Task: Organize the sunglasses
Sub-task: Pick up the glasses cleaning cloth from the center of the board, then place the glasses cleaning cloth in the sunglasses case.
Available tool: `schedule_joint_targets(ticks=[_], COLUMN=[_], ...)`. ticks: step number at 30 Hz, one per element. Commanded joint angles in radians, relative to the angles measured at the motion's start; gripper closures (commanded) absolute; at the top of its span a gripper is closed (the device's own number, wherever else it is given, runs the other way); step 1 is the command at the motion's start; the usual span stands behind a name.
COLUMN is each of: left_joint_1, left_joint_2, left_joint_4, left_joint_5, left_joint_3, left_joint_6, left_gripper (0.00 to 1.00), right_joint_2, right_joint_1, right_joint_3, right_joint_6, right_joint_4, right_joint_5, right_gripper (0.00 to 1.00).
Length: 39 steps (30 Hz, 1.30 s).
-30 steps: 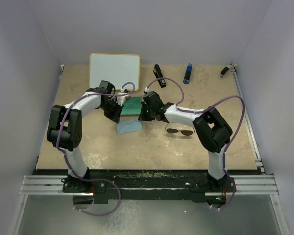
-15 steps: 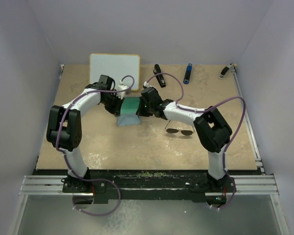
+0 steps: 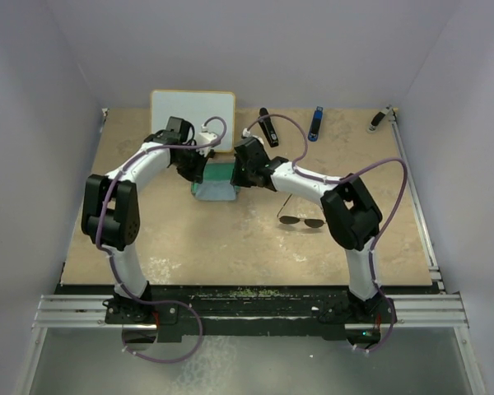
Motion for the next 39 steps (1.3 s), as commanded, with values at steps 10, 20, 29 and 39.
schedule_joint_targets(ticks=[10, 20, 29, 39], left_joint_1=[0.003, 0.002, 0.003, 0.003], left_joint_2=[0.039, 0.056, 0.065, 0.082], left_joint_4=[0.045, 0.058, 0.076, 0.084], left_joint_5=[-0.03, -0.06, -0.08, -0.094], left_joint_3=[0.061, 0.071, 0.08, 0.103], left_joint_6=[-0.035, -0.035, -0.039, -0.041], left_gripper=[0.96, 0.96, 0.96, 0.96], right_joint_2=[0.072, 0.081, 0.089, 0.115], right_joint_1=[-0.04, -0.048, -0.058, -0.069], right_joint_3=[0.134, 0.15, 0.161, 0.172], right_joint_6=[-0.006, -0.003, 0.002, 0.01], right_joint_4=[-0.034, 0.008, 0.033, 0.044], right_joint_5=[0.006, -0.017, -0.032, -0.056], right_gripper=[1.0, 1.0, 1.0, 1.0])
